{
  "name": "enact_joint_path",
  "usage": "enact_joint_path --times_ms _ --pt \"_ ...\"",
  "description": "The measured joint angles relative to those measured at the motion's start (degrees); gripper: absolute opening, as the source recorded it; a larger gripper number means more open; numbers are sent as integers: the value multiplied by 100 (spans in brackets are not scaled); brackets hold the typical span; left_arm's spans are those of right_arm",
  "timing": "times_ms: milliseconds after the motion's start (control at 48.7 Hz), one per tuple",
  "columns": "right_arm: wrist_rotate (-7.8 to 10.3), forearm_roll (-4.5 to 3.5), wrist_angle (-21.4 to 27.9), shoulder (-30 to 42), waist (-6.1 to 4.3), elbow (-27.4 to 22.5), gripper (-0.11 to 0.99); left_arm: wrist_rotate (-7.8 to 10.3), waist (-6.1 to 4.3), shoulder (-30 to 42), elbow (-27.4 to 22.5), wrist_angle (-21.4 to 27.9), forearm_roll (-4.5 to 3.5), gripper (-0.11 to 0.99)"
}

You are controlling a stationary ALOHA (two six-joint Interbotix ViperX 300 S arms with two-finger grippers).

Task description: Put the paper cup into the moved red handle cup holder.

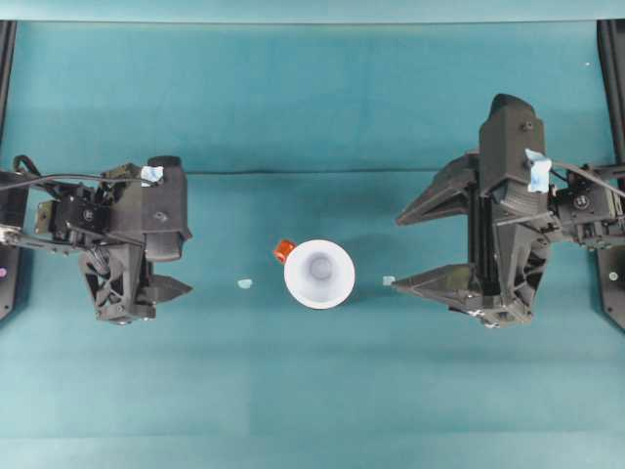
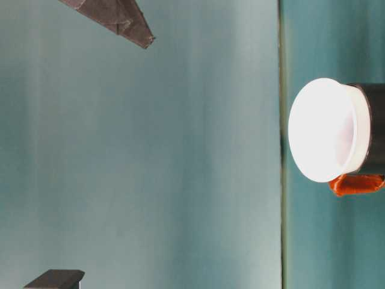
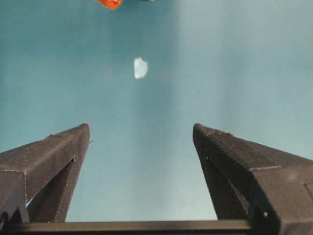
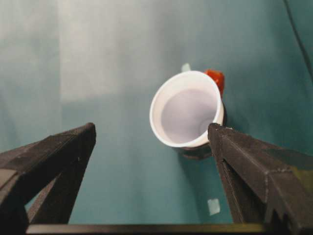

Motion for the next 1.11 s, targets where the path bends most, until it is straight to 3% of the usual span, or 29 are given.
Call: enact_joint_path --times_ms 1109 --pt "9 0 -105 -105 -26 132 79 -9 9 0 0 -272 0 93"
